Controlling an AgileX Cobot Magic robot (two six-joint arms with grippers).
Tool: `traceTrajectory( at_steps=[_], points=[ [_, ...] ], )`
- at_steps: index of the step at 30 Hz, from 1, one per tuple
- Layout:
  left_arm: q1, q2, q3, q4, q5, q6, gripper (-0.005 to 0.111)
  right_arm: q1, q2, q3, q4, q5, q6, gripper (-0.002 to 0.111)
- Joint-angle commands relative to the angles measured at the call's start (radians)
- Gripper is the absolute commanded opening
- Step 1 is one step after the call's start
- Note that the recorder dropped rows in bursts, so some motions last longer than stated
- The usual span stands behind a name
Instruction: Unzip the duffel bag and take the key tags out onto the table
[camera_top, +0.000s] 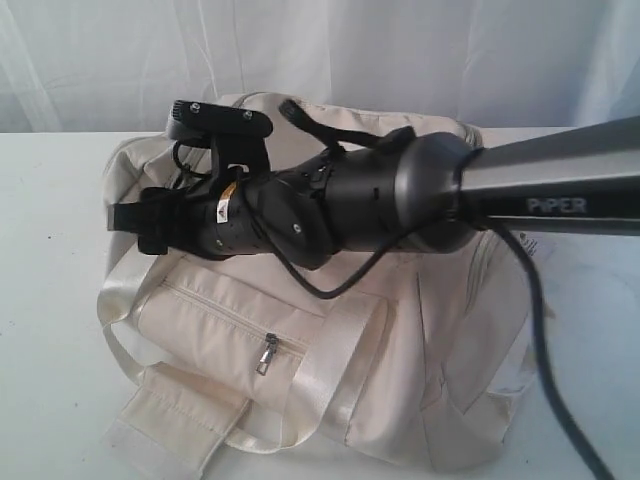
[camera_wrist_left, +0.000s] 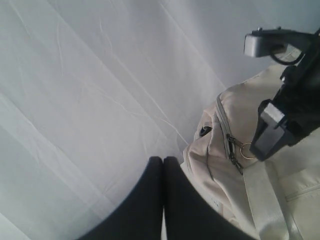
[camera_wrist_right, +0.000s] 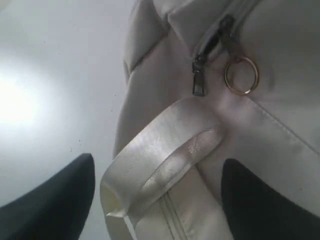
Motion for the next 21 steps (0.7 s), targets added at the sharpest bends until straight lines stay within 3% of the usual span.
traceTrajectory(
  at_steps=[1, 13, 18, 21],
  points=[
    [-0.006, -0.008, 0.001, -0.011, -0.008, -0.008, 0.0, 0.01, 0.064, -0.076, 0.027, 0.019, 0.054, 0.066],
    [-0.006, -0.008, 0.001, -0.013, -0.015, -0.008, 0.0, 0.041, 0.198, -0.189, 0.085, 0.001, 0.133, 0.063],
    [-0.006, -0.008, 0.001, -0.013, -0.015, -0.008, 0.0, 0.041, 0.24, -0.2, 0.085, -0.034, 0.222, 0.036],
    [-0.006, -0.008, 0.001, -0.013, -0.015, -0.008, 0.0, 0.041, 0.242, -0.2, 0.085, -0.034, 0.229, 0.026]
  ],
)
